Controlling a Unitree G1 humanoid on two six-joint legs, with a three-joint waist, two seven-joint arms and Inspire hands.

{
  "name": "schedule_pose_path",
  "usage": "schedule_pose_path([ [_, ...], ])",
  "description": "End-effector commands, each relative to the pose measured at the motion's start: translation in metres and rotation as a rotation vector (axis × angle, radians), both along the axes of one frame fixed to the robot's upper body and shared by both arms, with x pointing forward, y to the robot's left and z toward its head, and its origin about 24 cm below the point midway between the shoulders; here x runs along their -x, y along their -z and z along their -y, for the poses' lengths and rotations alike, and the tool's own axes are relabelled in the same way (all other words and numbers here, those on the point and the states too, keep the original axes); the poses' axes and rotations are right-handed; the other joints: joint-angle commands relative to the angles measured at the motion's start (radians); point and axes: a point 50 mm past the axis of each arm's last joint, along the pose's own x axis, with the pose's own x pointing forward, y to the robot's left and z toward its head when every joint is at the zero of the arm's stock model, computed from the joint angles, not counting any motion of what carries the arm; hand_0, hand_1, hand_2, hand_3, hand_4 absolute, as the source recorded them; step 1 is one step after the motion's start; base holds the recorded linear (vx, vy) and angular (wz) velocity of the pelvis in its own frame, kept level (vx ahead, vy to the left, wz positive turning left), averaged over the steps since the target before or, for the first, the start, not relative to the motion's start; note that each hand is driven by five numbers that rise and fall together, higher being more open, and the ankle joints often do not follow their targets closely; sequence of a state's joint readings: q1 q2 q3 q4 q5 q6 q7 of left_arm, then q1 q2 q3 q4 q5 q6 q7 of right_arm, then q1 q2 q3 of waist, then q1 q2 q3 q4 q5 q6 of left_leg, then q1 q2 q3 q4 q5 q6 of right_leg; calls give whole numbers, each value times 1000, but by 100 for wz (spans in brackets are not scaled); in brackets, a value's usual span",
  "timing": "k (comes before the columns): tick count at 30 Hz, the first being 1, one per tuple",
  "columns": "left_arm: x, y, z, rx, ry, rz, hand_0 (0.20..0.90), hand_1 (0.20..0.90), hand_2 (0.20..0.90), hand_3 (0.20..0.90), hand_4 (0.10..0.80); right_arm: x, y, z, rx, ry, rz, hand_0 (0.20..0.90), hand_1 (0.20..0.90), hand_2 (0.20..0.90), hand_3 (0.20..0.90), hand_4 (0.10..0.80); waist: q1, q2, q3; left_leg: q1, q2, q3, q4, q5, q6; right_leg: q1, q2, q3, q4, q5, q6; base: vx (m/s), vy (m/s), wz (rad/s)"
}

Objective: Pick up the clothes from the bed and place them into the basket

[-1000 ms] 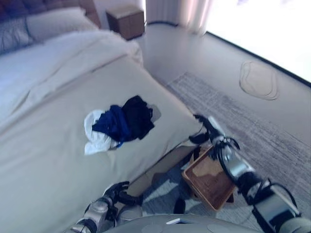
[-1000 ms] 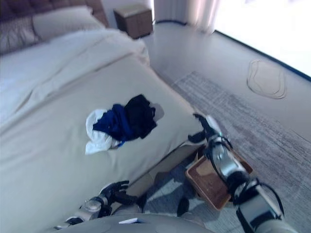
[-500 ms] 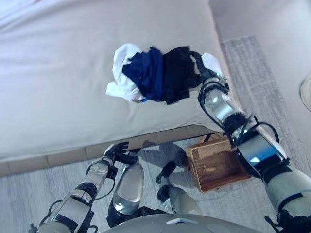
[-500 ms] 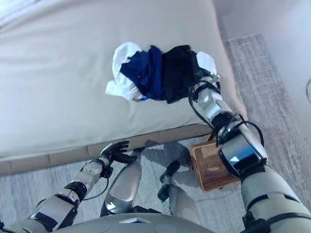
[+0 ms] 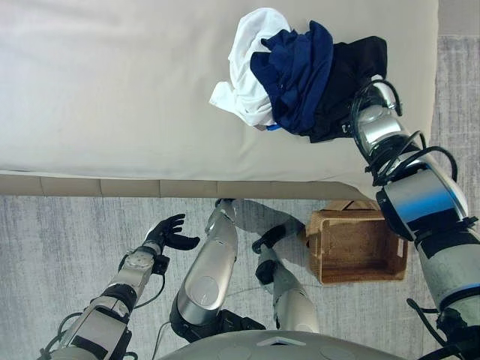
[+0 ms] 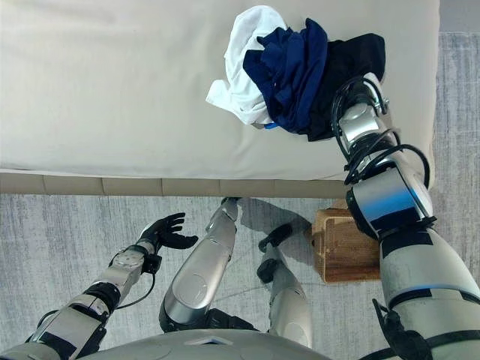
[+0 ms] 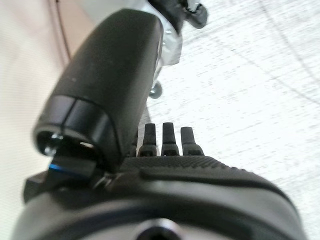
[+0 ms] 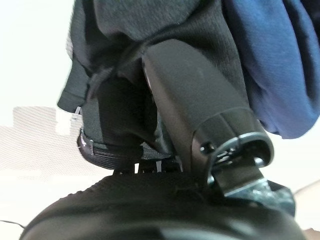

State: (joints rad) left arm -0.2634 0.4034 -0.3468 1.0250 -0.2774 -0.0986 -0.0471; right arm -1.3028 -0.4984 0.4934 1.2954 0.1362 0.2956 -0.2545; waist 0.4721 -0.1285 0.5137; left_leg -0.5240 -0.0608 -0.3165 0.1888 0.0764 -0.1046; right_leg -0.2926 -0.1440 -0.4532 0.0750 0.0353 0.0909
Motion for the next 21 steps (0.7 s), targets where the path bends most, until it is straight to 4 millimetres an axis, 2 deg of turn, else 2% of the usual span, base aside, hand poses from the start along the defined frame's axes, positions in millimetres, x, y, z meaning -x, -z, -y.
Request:
schedule_pose_path([
  [1,24,13,4,27,30,-31,900,900,900,900,800,-5,-50,-18,111,-72,267,300,300,300,200,100,15,42,6,49,16,51,-30,-69,100,-9,-52,20,167,-25,29,-23,7,-4],
  [2,27,15,6,27,37,-28,900,900,900,900,800,-4,-69,-33,126,-109,421,300,300,300,200,100,7,38,6,54,20,55,-29,-74,99,-8,-48,30,164,-24,30,-22,2,-10],
  [3,27,16,7,26,35,-26,900,900,900,900,800,-3,-82,-44,152,-136,506,300,300,300,200,100,-1,33,6,62,23,59,-28,-80,99,-7,-45,39,165,-25,31,-19,1,-15],
  [4,28,16,7,25,35,-25,900,900,900,900,800,-2,-86,-47,163,-141,531,300,300,300,200,100,-2,31,6,65,24,61,-28,-81,98,-6,-44,42,165,-25,31,-11,-12,-20],
  [5,29,16,8,20,33,-18,900,900,900,900,800,5,-104,-60,216,-172,668,300,300,300,200,100,-17,21,6,85,30,68,-29,-93,100,1,-38,57,162,-23,33,-5,-22,-23],
  [6,29,16,8,14,36,-15,900,900,900,900,800,8,-110,-64,241,-178,725,300,300,300,200,100,-21,17,6,94,32,72,-30,-98,101,4,-36,63,162,-22,33,-85,-11,-26],
  [7,29,14,6,2,27,-10,900,900,900,900,800,17,-127,-73,282,-197,807,300,300,300,200,100,-38,4,6,103,29,81,-32,-79,105,7,-34,65,143,9,27,-80,2,-20],
  [8,29,14,6,1,27,-10,900,900,900,900,800,17,-126,-73,282,-196,807,300,300,300,200,100,-37,4,6,103,29,81,-32,-79,105,8,-34,65,142,9,28,-80,-30,-23],
  [10,29,13,-1,-33,11,-20,900,900,900,900,800,35,-149,-79,338,-213,947,300,300,300,200,100,-74,-19,6,195,40,113,-55,-101,109,67,-19,106,112,8,33,14,-75,-39],
  [13,32,14,-7,-60,-5,-39,900,900,900,900,800,47,-156,-75,322,-224,1010,300,300,300,200,100,-106,-34,-13,265,48,144,-80,-113,110,117,-5,136,76,2,35,44,-61,-39],
  [15,37,18,-11,-77,-26,-78,900,900,900,900,800,57,-156,-66,310,-232,1027,300,300,300,200,100,-151,-46,-64,322,53,166,-111,-118,112,158,10,159,33,1,38,101,-40,-29],
  [18,44,23,-12,-81,-35,-118,900,900,900,900,800,64,-154,-58,316,-241,1032,300,300,300,200,100,-183,-42,-106,367,58,185,-136,-119,111,188,16,179,8,-2,40,102,25,-27],
  [21,58,33,-8,-79,-21,-186,900,900,900,900,800,80,-156,-44,325,-228,1098,300,300,300,200,100,-241,-25,-185,436,63,228,-187,-112,109,232,28,212,-36,-4,30,88,12,-37],
])
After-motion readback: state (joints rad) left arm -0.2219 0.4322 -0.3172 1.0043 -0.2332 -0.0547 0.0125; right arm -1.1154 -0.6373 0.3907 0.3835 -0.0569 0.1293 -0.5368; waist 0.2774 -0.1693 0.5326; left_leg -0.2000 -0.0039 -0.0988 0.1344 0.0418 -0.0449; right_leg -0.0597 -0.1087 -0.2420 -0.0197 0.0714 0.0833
